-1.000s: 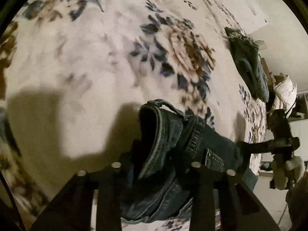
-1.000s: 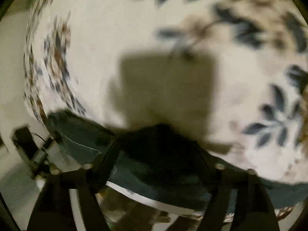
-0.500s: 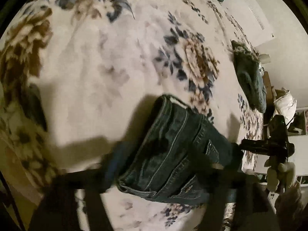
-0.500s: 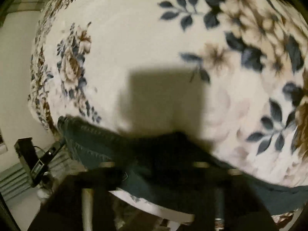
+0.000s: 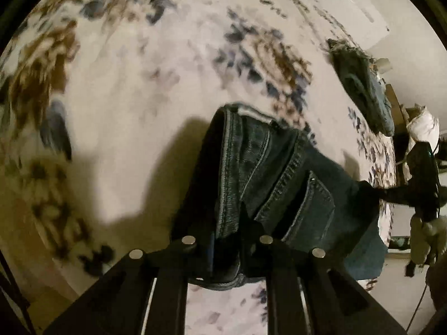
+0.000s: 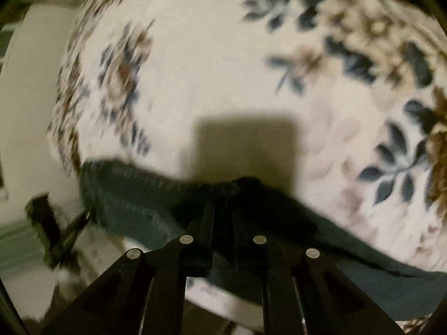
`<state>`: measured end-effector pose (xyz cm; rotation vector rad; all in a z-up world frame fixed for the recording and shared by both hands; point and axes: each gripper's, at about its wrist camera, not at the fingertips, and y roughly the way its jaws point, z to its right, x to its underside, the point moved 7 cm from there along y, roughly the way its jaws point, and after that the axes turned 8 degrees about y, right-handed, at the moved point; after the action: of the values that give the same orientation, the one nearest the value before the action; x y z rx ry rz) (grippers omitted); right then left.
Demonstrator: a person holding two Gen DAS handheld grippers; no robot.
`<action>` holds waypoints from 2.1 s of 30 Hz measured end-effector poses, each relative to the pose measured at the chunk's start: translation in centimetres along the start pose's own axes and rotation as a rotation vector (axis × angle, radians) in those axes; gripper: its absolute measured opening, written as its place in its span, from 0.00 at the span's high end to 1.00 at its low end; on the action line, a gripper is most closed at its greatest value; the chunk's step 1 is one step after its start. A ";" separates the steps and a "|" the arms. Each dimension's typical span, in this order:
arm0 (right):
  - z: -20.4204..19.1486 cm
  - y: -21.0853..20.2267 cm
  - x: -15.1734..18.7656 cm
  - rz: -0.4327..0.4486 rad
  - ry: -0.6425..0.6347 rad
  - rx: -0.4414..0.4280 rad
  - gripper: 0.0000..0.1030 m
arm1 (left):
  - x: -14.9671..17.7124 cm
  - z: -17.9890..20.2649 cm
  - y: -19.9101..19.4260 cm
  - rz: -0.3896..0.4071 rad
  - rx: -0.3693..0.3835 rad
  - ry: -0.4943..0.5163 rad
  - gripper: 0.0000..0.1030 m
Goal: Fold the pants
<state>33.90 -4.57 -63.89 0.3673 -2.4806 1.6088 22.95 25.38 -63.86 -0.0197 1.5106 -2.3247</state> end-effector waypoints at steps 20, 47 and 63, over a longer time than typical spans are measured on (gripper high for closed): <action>2.8 2.0 -3.0 -0.036 0.258 -0.062 0.79 | 0.1 -2.8 2.3 -0.079 -0.030 -0.038 0.58; 47.7 -17.2 32.5 0.805 1.146 -0.125 0.23 | 5.0 31.8 8.2 -0.161 -0.061 0.460 0.02; 64.2 -21.5 34.3 0.958 1.172 -0.348 0.96 | 12.7 55.1 18.6 -0.260 -0.021 0.719 0.02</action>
<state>7.24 -75.63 -62.12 -1.5219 -1.8384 0.9466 28.09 -33.75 -59.18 0.7263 1.9408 -2.6780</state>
